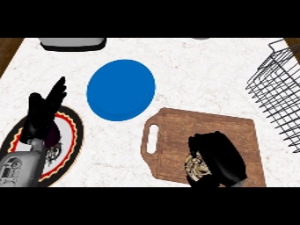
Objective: Pick the cupcake from the cutting board and place it in the basket
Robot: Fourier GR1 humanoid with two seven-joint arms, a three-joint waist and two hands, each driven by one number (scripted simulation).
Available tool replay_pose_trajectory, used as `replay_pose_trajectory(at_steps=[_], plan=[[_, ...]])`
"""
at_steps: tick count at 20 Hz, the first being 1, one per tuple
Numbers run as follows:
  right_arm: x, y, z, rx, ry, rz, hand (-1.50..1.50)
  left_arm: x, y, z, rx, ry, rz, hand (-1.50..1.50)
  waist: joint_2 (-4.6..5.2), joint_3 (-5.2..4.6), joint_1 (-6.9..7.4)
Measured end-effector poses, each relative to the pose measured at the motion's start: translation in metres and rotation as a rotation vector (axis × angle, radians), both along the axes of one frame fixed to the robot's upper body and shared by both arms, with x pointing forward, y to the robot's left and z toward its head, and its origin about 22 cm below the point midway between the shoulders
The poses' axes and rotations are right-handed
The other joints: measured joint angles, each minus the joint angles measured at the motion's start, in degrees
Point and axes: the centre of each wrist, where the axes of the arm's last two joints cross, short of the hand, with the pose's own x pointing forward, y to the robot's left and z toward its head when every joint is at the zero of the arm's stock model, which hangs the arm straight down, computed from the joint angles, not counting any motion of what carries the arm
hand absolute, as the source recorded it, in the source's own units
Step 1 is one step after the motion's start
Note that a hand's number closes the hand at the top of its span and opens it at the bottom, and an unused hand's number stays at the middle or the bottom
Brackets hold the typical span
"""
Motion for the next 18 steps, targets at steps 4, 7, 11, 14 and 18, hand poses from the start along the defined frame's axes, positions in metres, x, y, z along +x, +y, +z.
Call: replay_pose_trajectory(at_steps=[4, 7, 11, 14, 18], plan=[[-0.009, -0.001, 0.039, 0.205, -0.032, -0.022, 1.5, -0.002, 0.001, -0.001, 0.001, 0.0, 0.004, 0.0, -0.01, 0.03, -0.3], [-0.018, -0.005, 0.073, 0.368, -0.072, -0.044, 1.5, -0.001, 0.009, 0.005, -0.005, -0.004, 0.002, 0.0, -0.07, 0.04, -0.29], [-0.033, -0.014, 0.124, 0.513, -0.15, -0.082, 1.5, -0.002, 0.006, 0.003, 0.004, -0.003, -0.002, 0.0, -0.02, 0.02, -0.18], [-0.039, -0.017, 0.155, 0.535, -0.183, -0.122, 1.5, 0.0, 0.002, 0.007, -0.003, -0.003, -0.003, 0.0, -0.02, -0.01, 0.01], [-0.027, -0.019, 0.187, 0.533, -0.219, -0.197, 1.5, 0.002, 0.0, 0.004, -0.002, -0.005, -0.011, 0.0, 0.09, -0.02, 0.18]])
